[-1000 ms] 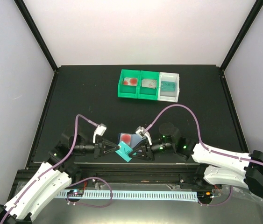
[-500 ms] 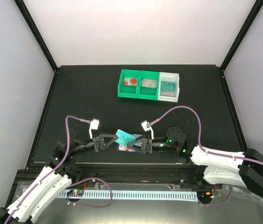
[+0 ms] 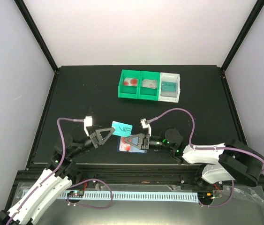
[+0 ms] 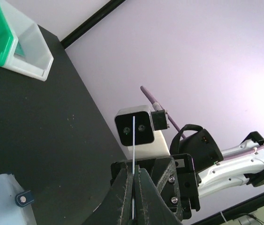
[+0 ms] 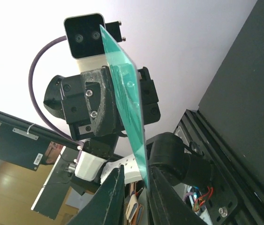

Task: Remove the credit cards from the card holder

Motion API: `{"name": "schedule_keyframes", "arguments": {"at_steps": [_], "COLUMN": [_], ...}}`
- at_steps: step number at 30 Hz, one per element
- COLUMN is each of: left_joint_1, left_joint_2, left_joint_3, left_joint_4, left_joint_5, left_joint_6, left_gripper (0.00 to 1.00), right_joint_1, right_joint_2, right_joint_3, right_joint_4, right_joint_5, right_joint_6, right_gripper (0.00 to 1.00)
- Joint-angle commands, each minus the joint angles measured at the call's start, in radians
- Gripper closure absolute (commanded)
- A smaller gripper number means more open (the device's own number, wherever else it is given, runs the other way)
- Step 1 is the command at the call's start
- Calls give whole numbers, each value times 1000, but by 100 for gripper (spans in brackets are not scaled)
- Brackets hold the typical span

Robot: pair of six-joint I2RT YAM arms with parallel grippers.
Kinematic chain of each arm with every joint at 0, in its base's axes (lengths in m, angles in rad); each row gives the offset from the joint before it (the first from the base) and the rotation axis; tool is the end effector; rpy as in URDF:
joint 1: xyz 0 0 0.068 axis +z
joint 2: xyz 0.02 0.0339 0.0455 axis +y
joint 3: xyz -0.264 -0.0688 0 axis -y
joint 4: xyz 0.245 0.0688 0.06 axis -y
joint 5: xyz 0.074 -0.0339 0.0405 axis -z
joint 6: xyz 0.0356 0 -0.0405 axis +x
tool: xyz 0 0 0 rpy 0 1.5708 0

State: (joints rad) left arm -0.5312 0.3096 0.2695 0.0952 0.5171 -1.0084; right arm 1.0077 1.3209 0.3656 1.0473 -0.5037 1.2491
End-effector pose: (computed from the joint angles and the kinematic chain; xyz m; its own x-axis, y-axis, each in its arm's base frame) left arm 0.0950 -0.0762 0.2498 -0.7072 -0.4374 -0.5554 0.5019 0.2427 -0.8302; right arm 0.1189 0.2205 0.2136 -0.9305 0.0825 -0.3569 -0.3618 -0.0544 0.9307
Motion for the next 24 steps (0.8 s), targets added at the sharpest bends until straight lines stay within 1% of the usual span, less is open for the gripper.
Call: {"name": "schedule_keyframes", "arguments": {"at_steps": [1, 3, 6, 9, 14, 15, 16, 21, 22, 24], "left_joint_1": [4, 4, 6, 4, 5, 6, 5, 5, 5, 6], "left_joint_2": [0, -2, 0, 0, -8, -10, -13, -17, -18, -17], "left_joint_3": [-12, -20, -32, -33, -36, -37, -38, -39, -38, -32], "left_joint_4": [47, 52, 71, 74, 66, 64, 62, 49, 47, 29], "left_joint_5": [-32, -33, -33, -29, -28, -28, -28, -13, -8, -4], "left_joint_6": [-17, -24, -40, -42, -45, -46, -47, -45, -42, -30], "left_gripper": [98, 98, 99, 99, 98, 98, 98, 98, 97, 87], "right_joint_1": [2, 1, 2, 2, 2, 2, 2, 2, 2, 1], "right_joint_2": [2, -4, -18, -36, -77, -86, -97, -146, -160, -193], "right_joint_3": [-25, -33, -36, -40, -58, -61, -64, -82, -82, -76], "right_joint_4": [122, 119, 99, 78, 64, 54, 45, 11, -9, -63], "right_joint_5": [59, 73, 96, 119, 157, 163, 170, 195, 201, 212], "right_joint_6": [36, 37, 34, 28, 17, 13, 8, -21, -31, -57], "right_gripper": [86, 86, 81, 81, 90, 93, 98, 99, 99, 99]}}
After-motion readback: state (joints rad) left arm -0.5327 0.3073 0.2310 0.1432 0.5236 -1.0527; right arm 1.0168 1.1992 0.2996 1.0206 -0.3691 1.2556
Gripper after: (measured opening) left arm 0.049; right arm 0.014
